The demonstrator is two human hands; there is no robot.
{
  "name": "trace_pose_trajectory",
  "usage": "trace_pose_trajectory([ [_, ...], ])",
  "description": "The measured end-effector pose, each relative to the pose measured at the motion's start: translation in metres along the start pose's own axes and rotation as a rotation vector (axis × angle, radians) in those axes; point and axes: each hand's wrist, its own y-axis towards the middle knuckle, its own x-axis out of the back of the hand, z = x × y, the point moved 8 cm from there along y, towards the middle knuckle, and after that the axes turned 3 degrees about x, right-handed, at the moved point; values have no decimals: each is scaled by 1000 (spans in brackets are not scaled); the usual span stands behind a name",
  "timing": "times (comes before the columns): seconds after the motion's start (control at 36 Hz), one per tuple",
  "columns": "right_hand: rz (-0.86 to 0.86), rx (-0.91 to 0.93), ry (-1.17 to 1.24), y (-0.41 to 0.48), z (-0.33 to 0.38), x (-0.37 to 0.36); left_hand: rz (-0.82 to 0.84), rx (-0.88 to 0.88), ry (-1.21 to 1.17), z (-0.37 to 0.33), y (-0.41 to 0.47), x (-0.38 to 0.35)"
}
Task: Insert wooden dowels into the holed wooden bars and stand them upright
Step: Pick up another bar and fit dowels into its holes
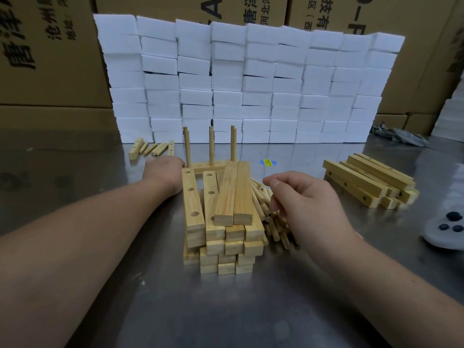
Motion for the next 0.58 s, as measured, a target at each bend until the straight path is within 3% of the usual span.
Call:
trace_pose_trajectory([
  [0.28,0,-4,11,-1,1,-2,20,1,-10,4,4,-6],
  [0.58,16,36,4,-1,2,-1,-68,47,23,5,4,1],
])
